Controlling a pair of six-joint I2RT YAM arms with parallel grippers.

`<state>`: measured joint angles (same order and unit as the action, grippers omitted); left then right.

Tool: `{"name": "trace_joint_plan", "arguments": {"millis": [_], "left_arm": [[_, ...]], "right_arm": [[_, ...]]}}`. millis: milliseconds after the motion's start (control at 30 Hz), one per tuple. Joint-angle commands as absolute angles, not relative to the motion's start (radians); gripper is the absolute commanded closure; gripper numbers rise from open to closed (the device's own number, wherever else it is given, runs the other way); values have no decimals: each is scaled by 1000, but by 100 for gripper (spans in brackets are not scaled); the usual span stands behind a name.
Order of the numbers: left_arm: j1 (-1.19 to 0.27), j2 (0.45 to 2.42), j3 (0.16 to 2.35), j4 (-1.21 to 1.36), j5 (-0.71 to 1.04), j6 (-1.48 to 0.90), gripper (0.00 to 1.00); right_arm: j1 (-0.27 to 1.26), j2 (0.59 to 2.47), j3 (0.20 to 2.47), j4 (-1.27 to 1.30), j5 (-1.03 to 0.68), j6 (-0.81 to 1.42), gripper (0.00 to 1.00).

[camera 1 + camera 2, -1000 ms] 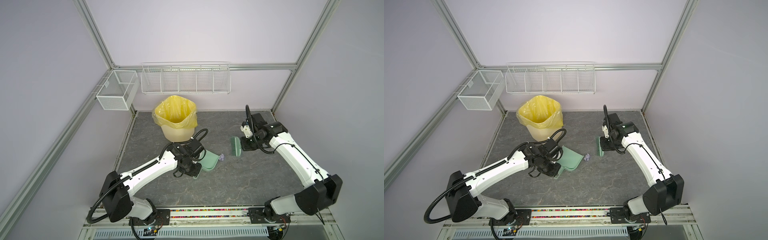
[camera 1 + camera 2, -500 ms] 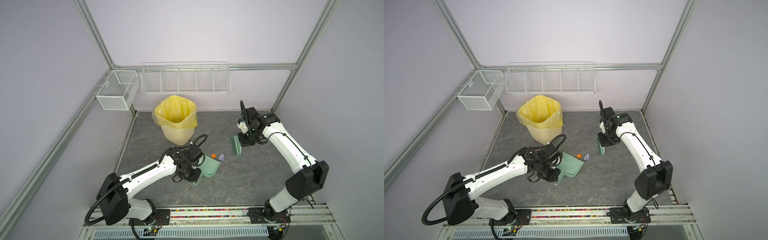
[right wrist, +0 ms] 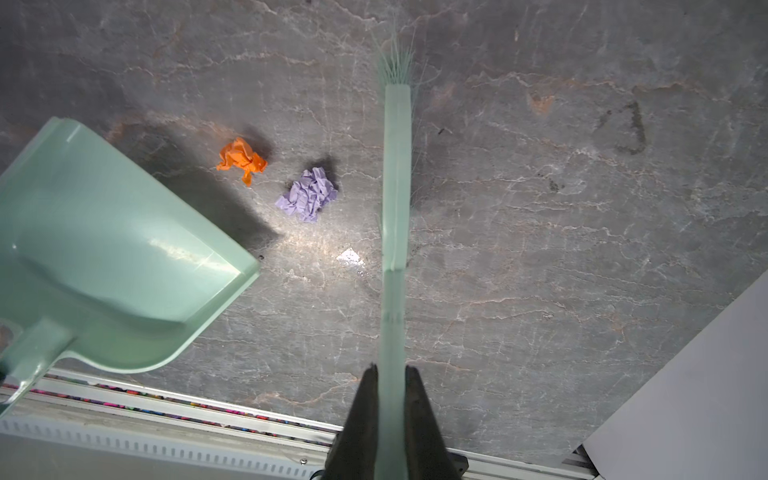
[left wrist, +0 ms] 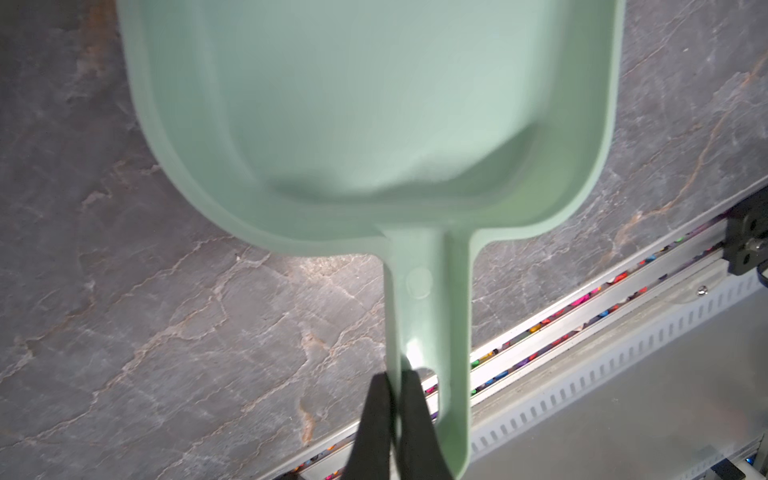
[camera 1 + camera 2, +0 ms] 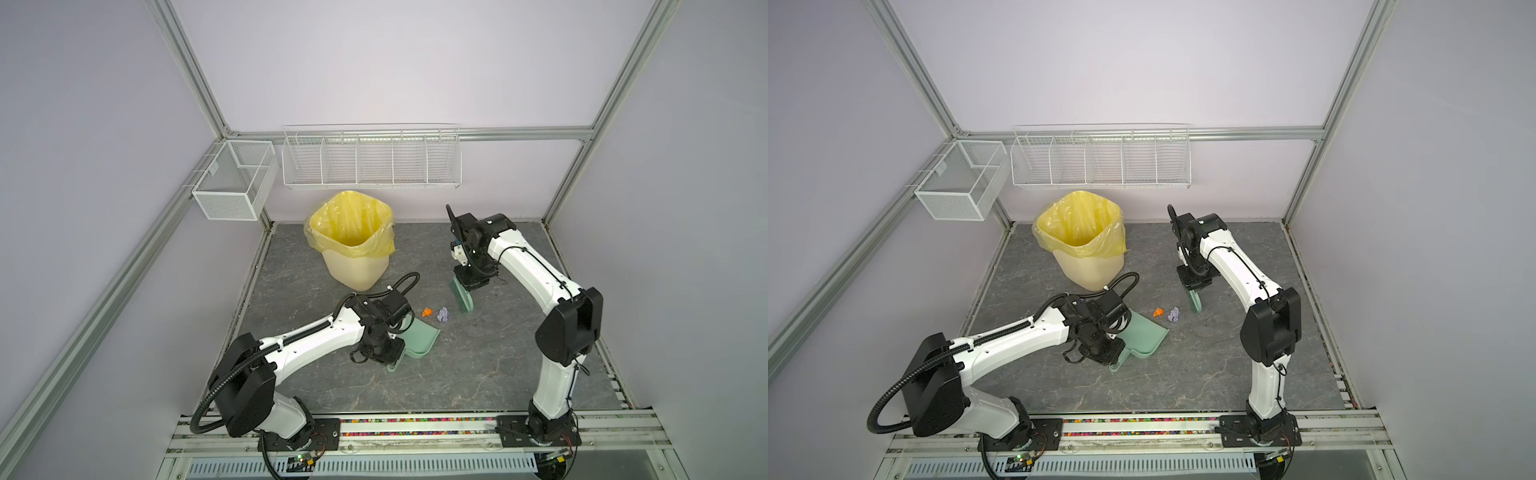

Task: Sweep away the paper scraps from the table
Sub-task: 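Sweep the orange and purple scraps into the dustpan with the right brush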

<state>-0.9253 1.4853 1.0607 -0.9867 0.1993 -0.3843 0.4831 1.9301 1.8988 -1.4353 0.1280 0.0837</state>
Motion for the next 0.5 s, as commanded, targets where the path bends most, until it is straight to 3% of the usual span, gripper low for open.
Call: {"name": "trace_joint_plan", "arguments": {"millis": [0, 467], "left_arm": [[-930, 1512, 1066, -949, 192, -372, 100], [-928, 1610, 1105, -911, 229, -341, 100]], "right_arm": [[505, 1955, 1942, -1477, 129, 60, 93], [572, 1994, 1965, -1469, -8, 22, 93]]}}
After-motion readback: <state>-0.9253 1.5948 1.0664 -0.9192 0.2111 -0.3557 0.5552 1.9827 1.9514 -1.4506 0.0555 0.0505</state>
